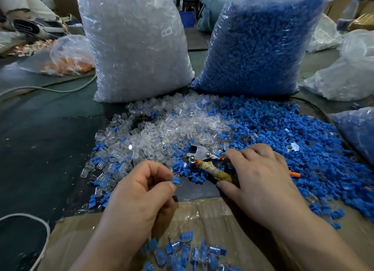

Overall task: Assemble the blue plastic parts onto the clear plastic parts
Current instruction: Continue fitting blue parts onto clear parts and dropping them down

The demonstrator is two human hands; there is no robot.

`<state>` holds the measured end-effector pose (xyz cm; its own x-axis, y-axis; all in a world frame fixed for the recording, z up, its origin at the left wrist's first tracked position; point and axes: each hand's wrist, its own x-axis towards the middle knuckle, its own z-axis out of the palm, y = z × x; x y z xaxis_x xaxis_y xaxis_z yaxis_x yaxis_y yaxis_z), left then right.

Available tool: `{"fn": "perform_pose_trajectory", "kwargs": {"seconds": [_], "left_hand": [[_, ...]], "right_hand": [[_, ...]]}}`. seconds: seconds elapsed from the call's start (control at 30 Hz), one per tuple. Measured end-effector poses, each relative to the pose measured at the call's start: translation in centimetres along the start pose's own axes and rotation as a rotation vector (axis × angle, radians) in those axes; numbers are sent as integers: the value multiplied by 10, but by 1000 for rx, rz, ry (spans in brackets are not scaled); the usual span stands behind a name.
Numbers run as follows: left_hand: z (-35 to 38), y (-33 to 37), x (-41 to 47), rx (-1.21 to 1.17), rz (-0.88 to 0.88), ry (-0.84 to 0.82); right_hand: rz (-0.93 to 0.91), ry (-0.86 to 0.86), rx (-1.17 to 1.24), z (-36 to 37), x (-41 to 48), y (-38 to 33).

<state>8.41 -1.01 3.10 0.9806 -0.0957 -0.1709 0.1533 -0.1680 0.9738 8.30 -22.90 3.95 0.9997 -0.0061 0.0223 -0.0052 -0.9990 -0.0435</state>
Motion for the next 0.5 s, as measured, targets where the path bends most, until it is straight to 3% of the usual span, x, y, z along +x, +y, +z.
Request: {"fn": "perform_pose_trajectory", "kwargs": {"seconds": [0.27,0.5], "left_hand": [[-6,-8,9,-142,88,132],[-4,0,6,-239,187,166]], "right_hand": [[-124,120,340,-13,-9,-9],[-297,67,370,-16,-19,-12]]}}
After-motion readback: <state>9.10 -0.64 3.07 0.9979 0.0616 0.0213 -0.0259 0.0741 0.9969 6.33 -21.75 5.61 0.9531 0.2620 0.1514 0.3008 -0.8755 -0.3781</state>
